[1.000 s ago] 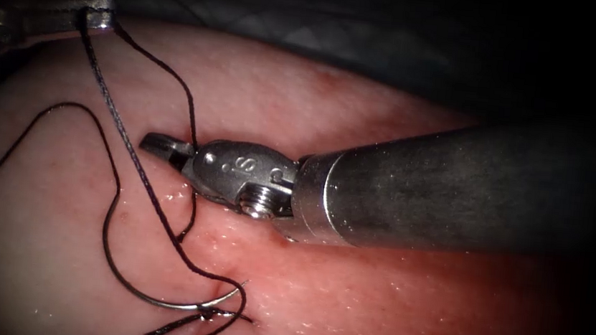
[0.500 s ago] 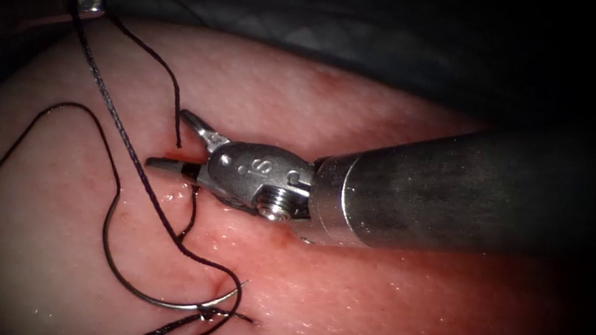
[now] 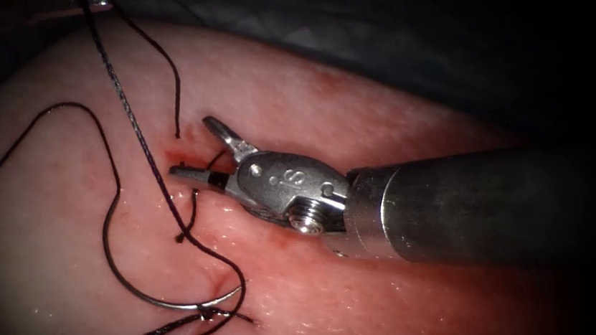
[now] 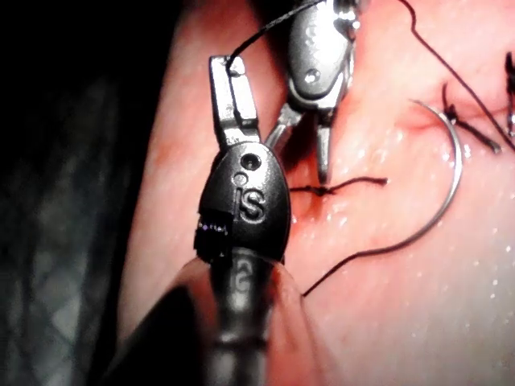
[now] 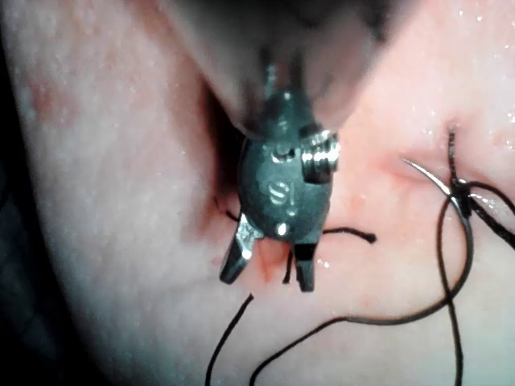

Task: Wound Closure
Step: Set the suture down onto the suture pad with the left tool

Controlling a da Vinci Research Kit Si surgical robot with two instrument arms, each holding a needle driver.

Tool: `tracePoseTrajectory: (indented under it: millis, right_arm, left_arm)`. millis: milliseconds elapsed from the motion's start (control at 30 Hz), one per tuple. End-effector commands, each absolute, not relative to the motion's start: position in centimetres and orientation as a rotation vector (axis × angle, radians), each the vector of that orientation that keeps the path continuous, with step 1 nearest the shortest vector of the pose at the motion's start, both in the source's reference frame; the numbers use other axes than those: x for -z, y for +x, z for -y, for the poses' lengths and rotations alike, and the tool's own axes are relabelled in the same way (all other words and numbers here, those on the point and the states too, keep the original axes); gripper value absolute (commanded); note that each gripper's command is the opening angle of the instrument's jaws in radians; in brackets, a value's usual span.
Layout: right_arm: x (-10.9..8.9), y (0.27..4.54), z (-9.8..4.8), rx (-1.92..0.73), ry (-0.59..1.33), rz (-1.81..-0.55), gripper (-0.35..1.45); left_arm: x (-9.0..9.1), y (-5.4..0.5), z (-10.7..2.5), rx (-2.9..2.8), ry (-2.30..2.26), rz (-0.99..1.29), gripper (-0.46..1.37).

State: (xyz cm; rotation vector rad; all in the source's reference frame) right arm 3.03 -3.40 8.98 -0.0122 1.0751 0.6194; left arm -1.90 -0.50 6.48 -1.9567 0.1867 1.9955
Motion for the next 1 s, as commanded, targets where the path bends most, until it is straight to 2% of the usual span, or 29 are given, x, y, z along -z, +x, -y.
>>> tracePoseTrajectory:
  millis: [33, 300, 700, 1000]
  right_arm:
    - [-9.0, 2.99, 3.4, -0.604, -0.005, -1.080, 1.43]
    - [-8.8, 2.52, 3.5, -0.588, -0.023, -1.067, 1.42]
    - [-8.2, 0.79, 3.3, -0.660, -0.126, -0.996, 1.43]
    - [-7.8, -0.01, 3.3, -0.709, -0.189, -0.999, 1.43]
  left_arm:
    - [-6.5, -1.91, 0.5, -2.017, -1.971, -0.227, -0.35]
    - [-6.9, -2.12, 0.5, -2.076, -2.069, -0.418, -0.35]
    - [-7.3, -2.96, 0.4, -2.095, -2.112, -0.475, -0.35]
    - [-7.8, -3.54, 0.8, -2.130, -2.120, -0.394, -0.35]
